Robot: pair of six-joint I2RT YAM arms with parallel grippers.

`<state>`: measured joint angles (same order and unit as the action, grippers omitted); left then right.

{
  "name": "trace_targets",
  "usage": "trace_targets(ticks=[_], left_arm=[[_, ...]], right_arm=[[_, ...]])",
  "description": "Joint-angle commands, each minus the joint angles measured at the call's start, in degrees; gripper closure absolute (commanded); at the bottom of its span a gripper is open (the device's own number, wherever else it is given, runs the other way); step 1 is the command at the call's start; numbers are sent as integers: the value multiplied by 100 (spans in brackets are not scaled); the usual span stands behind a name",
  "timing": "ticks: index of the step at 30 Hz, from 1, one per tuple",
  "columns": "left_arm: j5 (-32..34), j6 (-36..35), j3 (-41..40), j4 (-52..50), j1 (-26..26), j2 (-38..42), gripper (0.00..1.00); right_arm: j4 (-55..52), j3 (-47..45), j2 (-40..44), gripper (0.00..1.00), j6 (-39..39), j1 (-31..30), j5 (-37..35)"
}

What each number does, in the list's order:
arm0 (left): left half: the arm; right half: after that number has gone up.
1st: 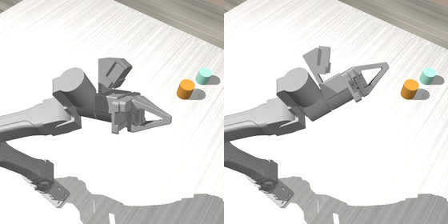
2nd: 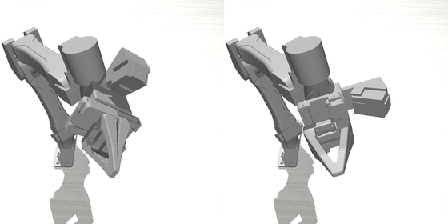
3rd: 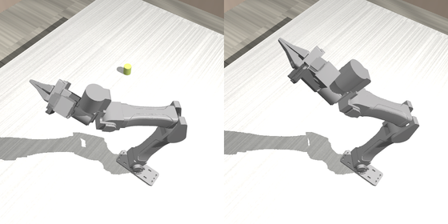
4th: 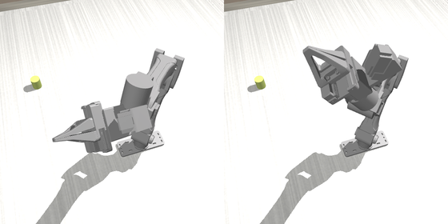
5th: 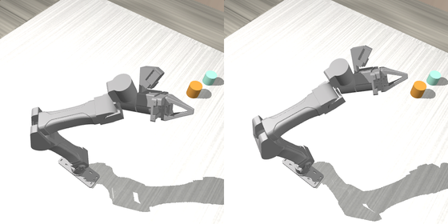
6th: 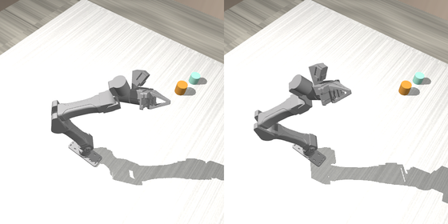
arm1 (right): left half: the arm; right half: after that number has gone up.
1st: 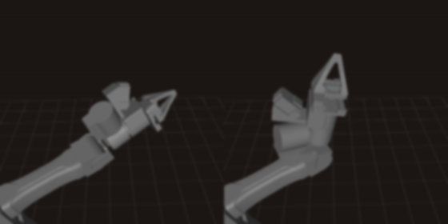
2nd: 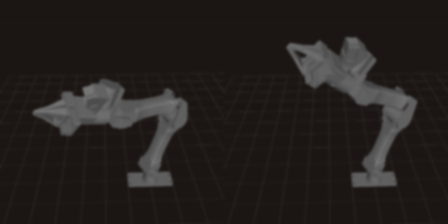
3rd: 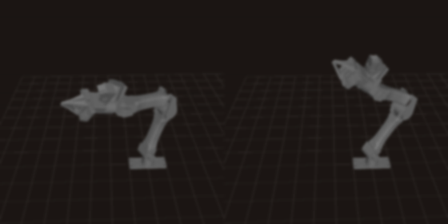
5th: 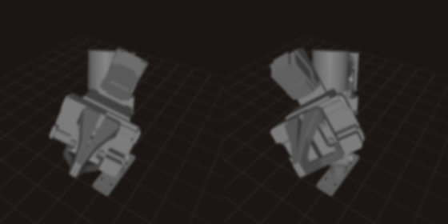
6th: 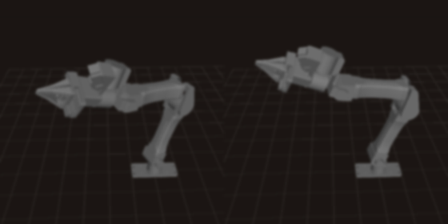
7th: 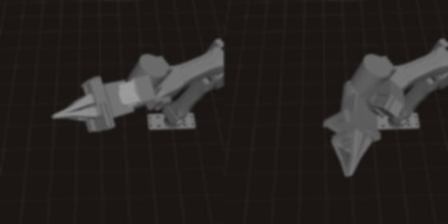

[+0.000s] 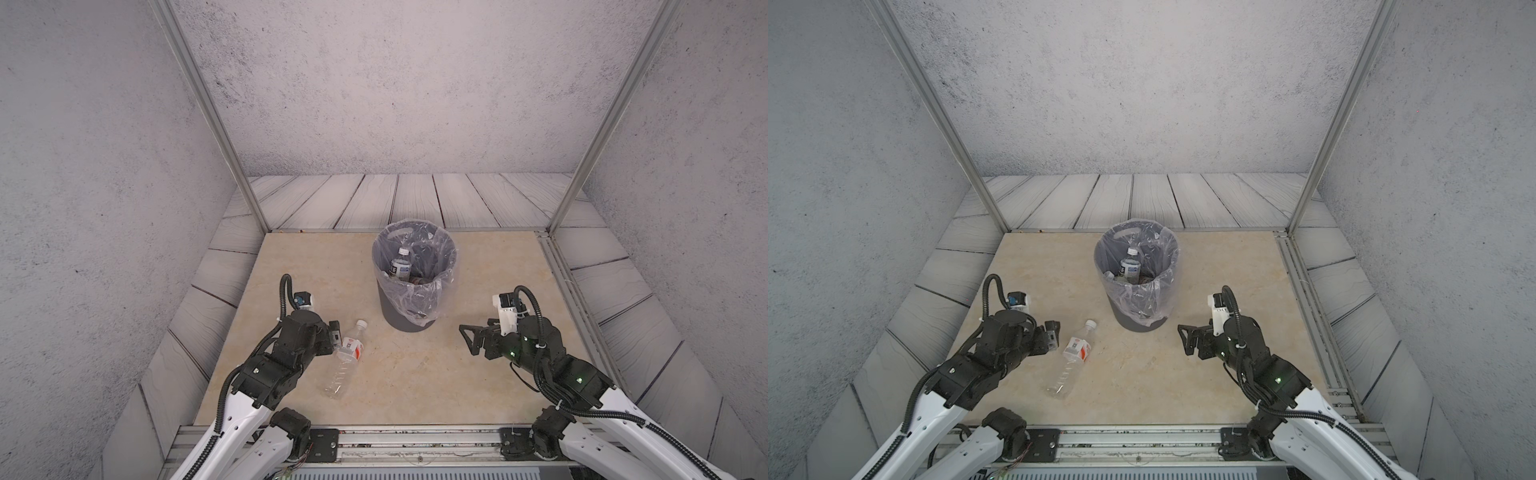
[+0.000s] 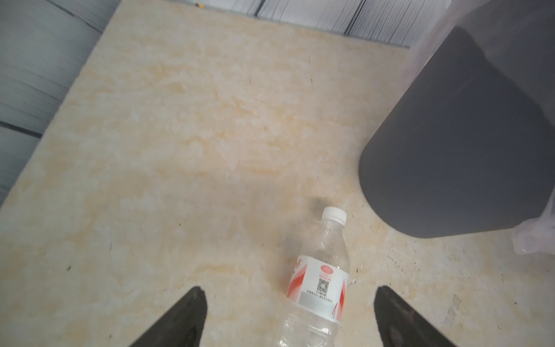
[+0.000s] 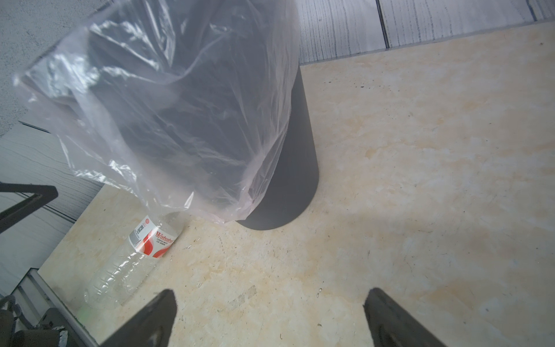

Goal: Throw the plastic bottles in the bin
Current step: Pick up the plastic bottle from the center of the table.

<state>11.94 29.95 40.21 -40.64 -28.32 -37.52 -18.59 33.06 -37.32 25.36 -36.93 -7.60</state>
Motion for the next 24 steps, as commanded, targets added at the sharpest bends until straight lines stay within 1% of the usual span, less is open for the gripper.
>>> trace_targets(ticks=[1, 5, 8, 13, 18, 24], left_arm=[[-170, 738, -117, -604, -245, -31, 12], [-5, 1000, -404, -597, -698, -95, 13], [-50, 1035, -542, -451, -813, -256, 13], [111, 713, -734, -118, -851, -420, 14], [-220, 591, -1064, 432, -858, -624, 14], [-561, 328, -1177, 970, -860, -1041, 14]], right_arm=[[142, 31, 21, 0, -14, 1, 56], [209, -12, -23, 0, -22, 1, 56], [189, 33, -106, 0, -66, 1, 56], [240, -30, -68, 0, -67, -5, -14], [233, -106, -47, 0, -40, 1, -35], [318, -142, -122, 0, -49, 1, -41]])
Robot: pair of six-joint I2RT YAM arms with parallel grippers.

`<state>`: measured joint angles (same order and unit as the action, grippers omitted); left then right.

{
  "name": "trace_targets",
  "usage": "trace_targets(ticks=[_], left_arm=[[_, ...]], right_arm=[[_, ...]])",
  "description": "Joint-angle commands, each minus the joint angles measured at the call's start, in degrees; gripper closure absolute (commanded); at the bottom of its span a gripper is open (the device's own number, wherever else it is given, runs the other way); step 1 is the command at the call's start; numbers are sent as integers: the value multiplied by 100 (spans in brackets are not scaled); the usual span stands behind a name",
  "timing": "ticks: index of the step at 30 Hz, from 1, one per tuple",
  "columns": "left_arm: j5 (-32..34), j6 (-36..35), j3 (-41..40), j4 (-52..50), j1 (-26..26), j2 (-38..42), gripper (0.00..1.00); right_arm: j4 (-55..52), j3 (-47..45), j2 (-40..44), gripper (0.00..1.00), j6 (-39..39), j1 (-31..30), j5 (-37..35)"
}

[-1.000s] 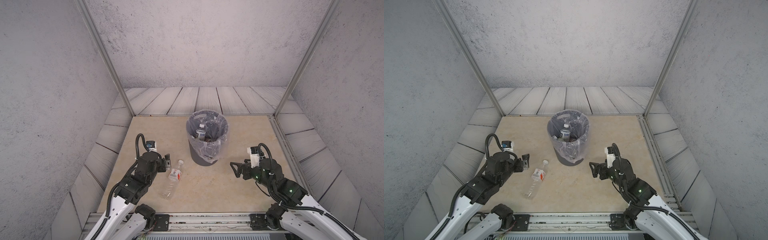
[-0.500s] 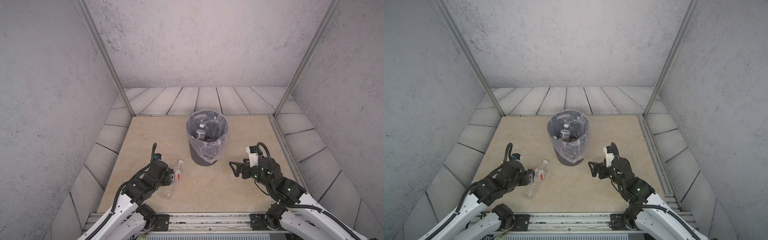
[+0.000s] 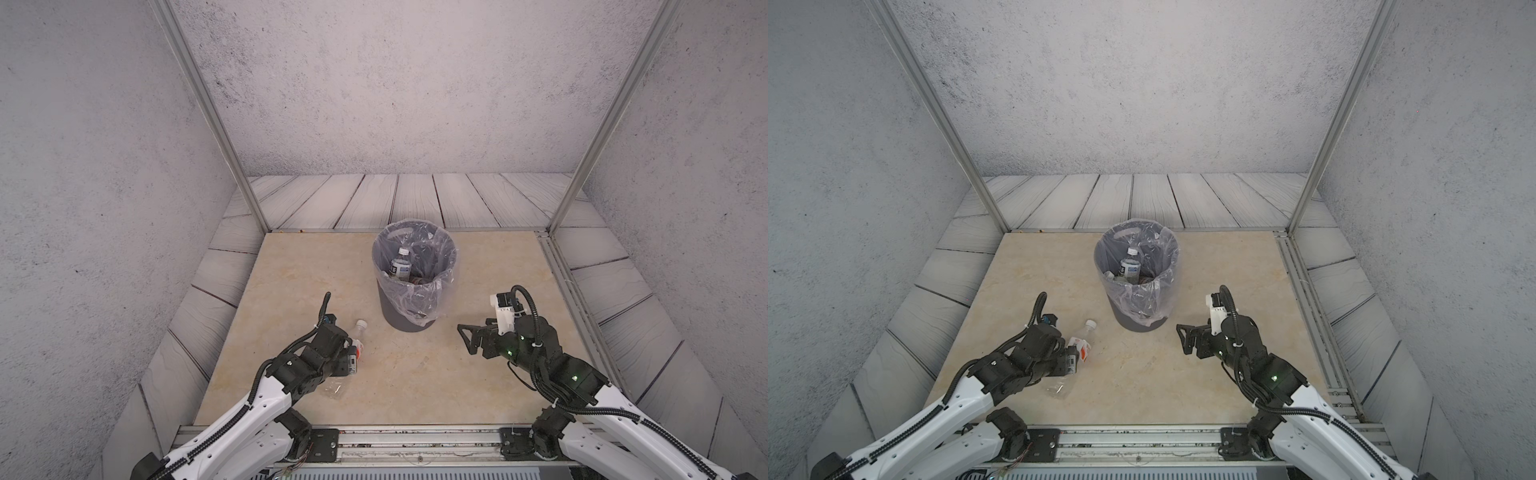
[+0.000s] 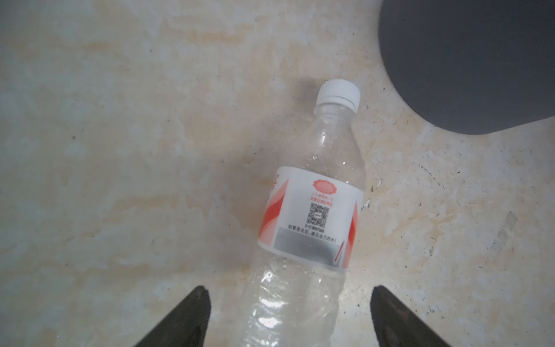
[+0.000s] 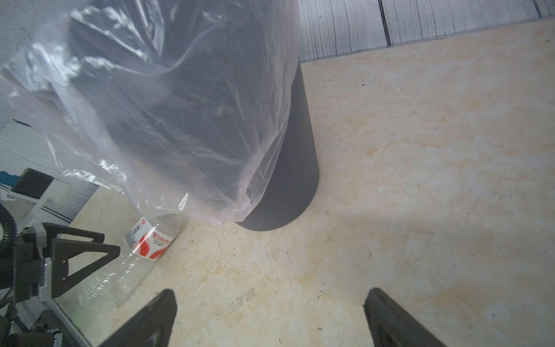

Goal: Throw the plastic bottles in the bin
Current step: Pick up the plastic bottle from the center of the table.

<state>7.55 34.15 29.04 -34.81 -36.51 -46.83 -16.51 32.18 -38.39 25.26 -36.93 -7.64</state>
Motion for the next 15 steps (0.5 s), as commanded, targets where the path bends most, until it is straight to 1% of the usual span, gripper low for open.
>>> trace_targets(ticks=[1, 15], left_arm=[[-125, -110, -75, 425, -40, -193, 14], [-267, -81, -328, 955, -40, -836, 14]], right_arm=[[145, -54, -43, 0, -47, 1, -20], [414, -192, -230, 0, 4, 1, 42]])
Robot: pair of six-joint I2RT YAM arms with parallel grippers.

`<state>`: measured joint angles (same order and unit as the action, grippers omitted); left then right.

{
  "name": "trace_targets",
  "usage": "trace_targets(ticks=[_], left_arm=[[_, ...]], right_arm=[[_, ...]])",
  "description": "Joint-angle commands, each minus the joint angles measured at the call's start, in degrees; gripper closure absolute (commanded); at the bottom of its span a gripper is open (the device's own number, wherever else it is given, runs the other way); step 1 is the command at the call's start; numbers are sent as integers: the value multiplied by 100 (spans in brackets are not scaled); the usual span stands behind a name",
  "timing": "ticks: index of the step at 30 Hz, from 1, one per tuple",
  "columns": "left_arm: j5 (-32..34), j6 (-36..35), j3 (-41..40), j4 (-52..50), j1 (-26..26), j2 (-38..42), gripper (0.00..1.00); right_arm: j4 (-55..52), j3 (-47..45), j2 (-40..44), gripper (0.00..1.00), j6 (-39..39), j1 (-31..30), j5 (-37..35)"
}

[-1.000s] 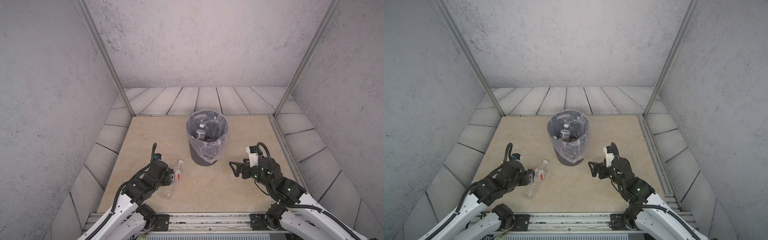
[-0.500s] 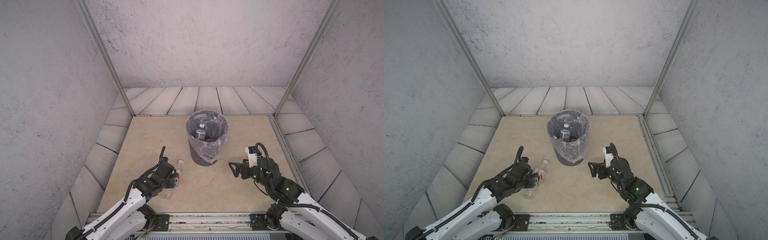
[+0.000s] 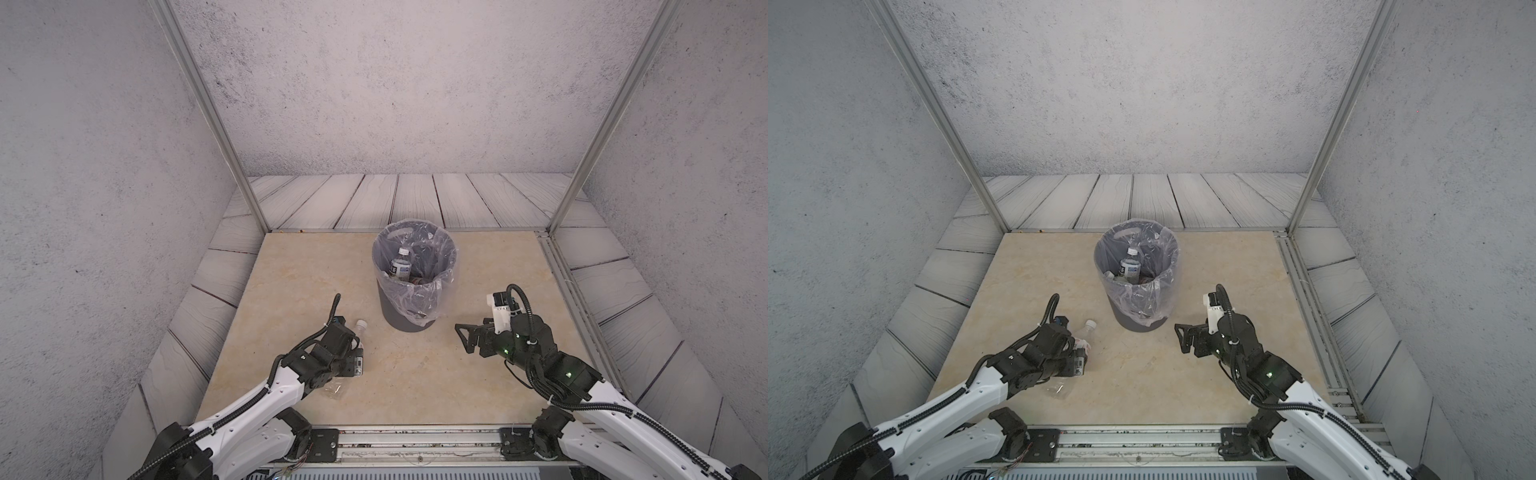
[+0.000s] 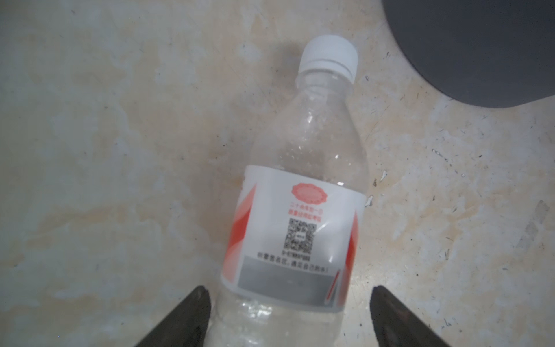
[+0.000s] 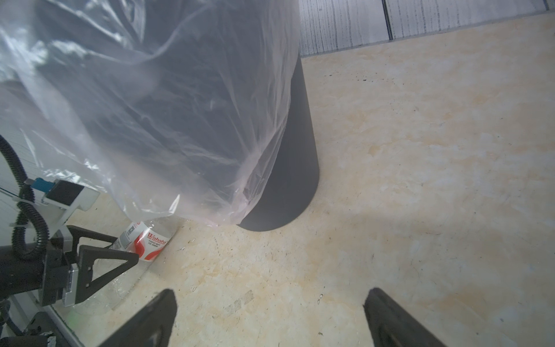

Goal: Throw the plastic bottles in the bin
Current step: Pick up the plastic bottle from the center of the table.

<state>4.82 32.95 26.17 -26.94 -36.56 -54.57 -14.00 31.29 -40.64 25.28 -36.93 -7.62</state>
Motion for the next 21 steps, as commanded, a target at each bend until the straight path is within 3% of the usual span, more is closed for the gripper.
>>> trace_targets(ticks=[1, 12, 21], left_arm=[[-7, 45, -42, 181, -36, -108, 14], [-92, 105, -218, 609, -36, -611, 16], [17, 62, -192, 581, -36, -538, 29]], right_arm=[[186, -120, -14, 1, 17, 1, 50], [174, -162, -1, 0, -14, 1, 13], [243, -124, -122, 0, -40, 1, 60]])
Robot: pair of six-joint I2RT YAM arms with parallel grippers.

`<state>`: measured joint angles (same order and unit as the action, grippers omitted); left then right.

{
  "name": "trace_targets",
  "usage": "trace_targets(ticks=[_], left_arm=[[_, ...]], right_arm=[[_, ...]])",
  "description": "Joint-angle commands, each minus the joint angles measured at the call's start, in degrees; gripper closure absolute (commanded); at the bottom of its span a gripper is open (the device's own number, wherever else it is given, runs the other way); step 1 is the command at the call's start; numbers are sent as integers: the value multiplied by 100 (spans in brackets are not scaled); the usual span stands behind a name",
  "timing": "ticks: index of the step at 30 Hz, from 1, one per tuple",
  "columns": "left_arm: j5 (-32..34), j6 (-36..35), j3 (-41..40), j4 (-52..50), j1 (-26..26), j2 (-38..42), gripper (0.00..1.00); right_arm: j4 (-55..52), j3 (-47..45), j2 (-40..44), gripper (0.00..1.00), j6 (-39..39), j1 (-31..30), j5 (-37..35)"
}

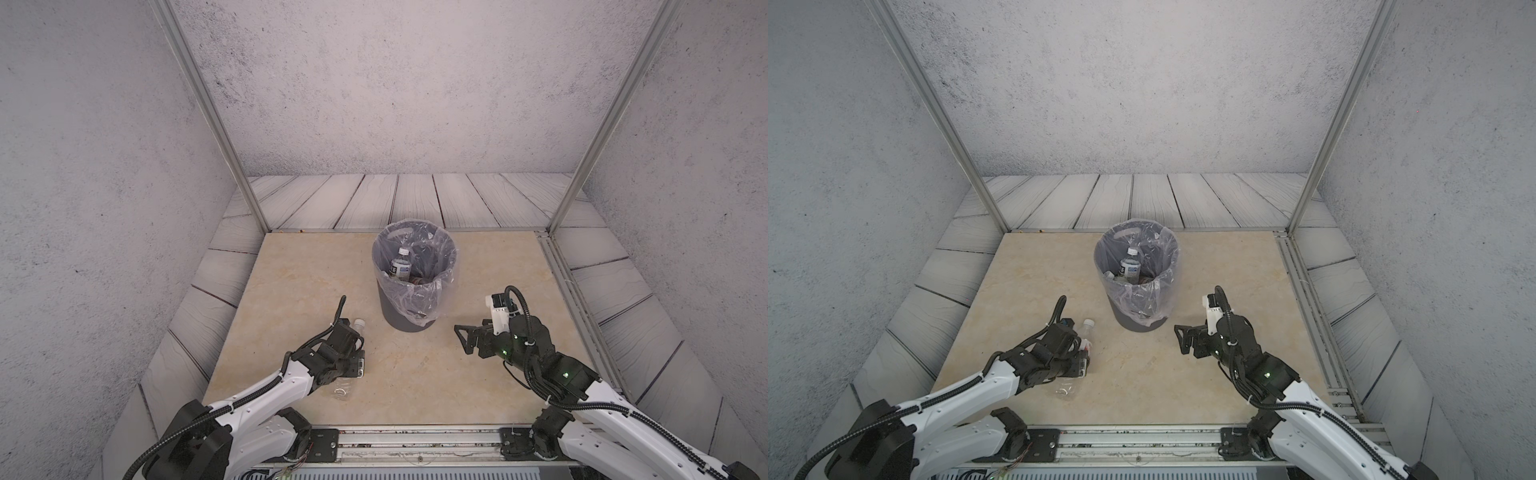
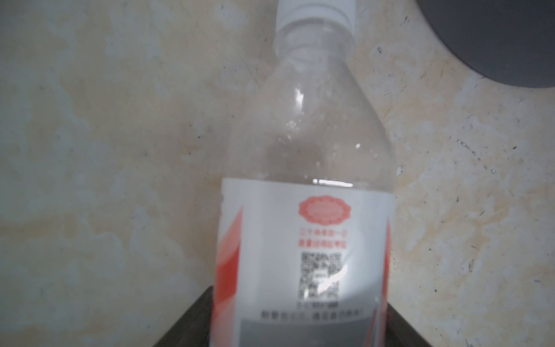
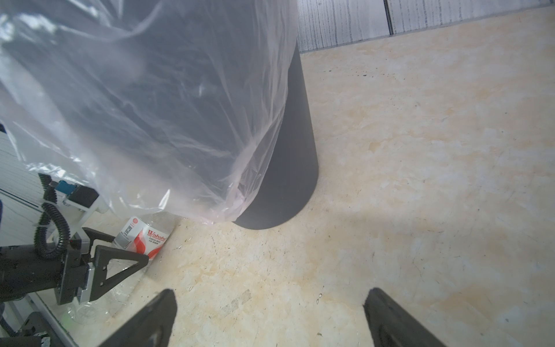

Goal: Throw the plastic bottles in the bin
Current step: Pick up the plastic bottle from the center of the table.

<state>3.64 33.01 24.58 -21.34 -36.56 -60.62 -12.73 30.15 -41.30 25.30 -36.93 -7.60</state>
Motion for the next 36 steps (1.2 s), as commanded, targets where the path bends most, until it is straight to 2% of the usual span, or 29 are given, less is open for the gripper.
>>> trace_targets(ticks=[1, 6, 14, 23, 32, 36], left_arm=[[145, 47, -26, 17, -36, 68, 33], [146, 34, 38, -42, -36, 81, 41], [343, -134, 534, -396, -36, 458, 42], [918, -516, 1047, -793, -18, 1688, 41], [1485, -1263, 2329, -1258, -9, 2574, 40], [1716, -1647, 2867, -1061, -9, 2948, 40]], right_arm=[[135, -2, -78, 0, -43, -1, 73], [164, 39, -164, 0, -58, 1, 109], [166, 122, -270, 0, -113, 1, 127], [122, 101, -212, 0, -113, 1, 87], [13, 205, -221, 0, -203, 1, 86], [-36, 254, -173, 0, -245, 4, 65]])
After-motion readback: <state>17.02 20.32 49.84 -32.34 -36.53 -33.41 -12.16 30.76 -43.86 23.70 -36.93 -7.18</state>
